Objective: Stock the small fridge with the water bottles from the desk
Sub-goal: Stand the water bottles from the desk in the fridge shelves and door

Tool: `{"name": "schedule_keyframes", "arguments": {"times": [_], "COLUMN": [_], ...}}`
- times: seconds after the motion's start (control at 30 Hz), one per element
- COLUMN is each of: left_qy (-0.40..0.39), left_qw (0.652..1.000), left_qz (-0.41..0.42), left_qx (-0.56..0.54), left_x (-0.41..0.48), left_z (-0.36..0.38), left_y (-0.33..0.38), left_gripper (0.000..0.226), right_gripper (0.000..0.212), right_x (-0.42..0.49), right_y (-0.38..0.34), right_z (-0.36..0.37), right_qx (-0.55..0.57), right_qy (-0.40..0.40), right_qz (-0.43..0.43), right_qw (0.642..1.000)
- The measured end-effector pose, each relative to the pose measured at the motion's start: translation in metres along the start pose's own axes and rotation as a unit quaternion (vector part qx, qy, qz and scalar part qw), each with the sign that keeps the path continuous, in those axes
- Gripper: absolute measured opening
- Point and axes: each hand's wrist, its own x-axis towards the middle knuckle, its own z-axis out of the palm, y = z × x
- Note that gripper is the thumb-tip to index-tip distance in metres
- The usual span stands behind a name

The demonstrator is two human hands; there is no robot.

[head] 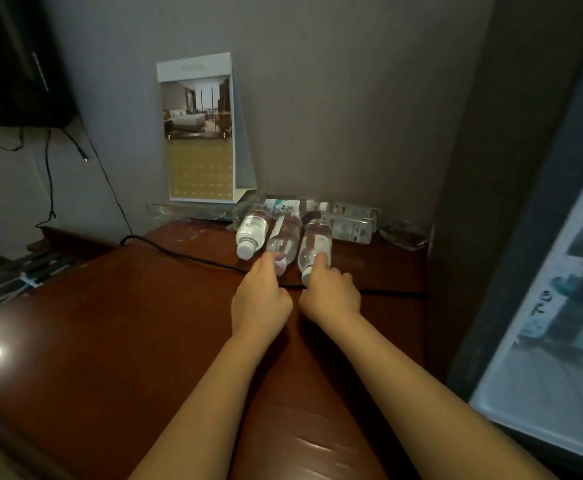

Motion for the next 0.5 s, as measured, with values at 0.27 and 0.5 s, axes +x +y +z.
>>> {"name": "schedule_keyframes", "arguments": {"times": [0.27, 0.5], "left_qy": [-0.032, -0.043], "left_qw": [0.999, 0.998], "left_qz": [0.032, 0.032], "left_qx": [0.02, 0.034], "left_x": [-0.002, -0.002], "left_z": [0.003, 0.002], "left_y": [0.003, -0.001], "left_gripper": [0.05, 0.054], "right_gripper": [0.058, 0.035], "right_x": [0.014, 0.011], "right_y": [-0.004, -0.004], "right_z": [0.012, -0.009], "right_qx": [0.04, 0.173], "right_qy": [0.125, 0.142], "right_qz": [-0.006, 0.045], "right_qw": [0.991, 0.973]}}
